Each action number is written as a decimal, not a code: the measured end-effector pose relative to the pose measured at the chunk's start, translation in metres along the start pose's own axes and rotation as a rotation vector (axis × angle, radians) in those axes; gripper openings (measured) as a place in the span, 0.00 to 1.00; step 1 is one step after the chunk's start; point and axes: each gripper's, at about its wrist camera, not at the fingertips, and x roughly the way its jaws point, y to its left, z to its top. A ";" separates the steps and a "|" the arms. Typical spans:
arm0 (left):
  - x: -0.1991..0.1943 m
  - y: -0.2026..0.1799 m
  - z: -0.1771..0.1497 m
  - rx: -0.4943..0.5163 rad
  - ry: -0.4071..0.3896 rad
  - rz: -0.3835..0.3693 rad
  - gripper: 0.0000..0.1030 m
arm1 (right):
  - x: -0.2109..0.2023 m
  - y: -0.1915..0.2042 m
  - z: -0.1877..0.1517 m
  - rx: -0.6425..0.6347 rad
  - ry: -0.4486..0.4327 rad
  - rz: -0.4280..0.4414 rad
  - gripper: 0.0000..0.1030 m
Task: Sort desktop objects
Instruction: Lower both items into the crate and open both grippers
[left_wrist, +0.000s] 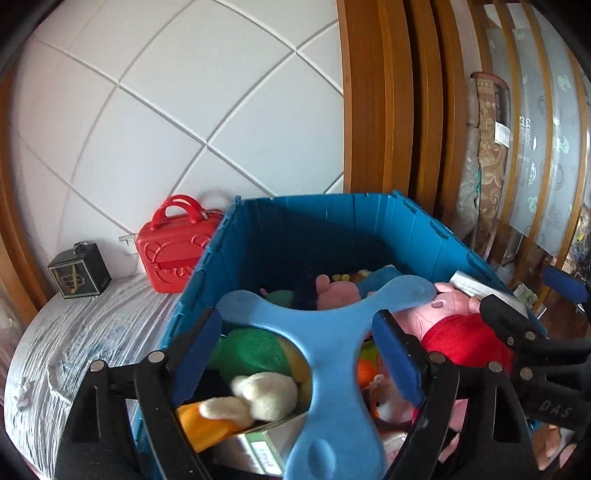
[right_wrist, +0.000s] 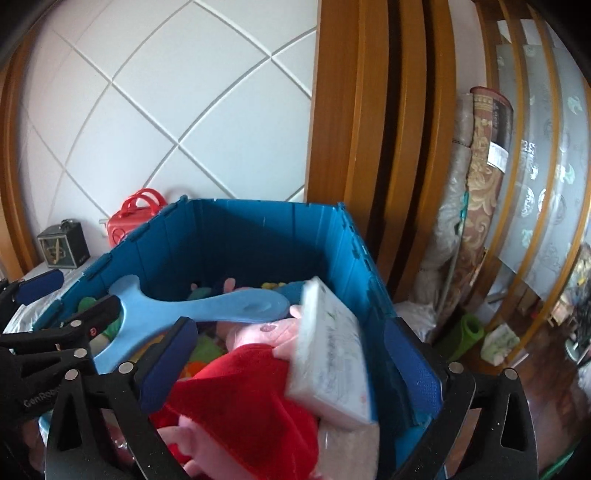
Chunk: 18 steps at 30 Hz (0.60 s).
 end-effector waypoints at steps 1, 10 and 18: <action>-0.006 0.003 0.000 0.002 -0.010 0.001 0.90 | -0.003 0.000 0.000 0.001 -0.004 -0.005 1.00; -0.053 0.033 -0.011 -0.018 -0.078 -0.022 0.99 | -0.048 0.023 -0.008 0.003 -0.023 -0.019 1.00; -0.080 0.056 -0.029 -0.015 -0.071 -0.074 0.99 | -0.081 0.047 -0.027 0.030 0.011 -0.063 1.00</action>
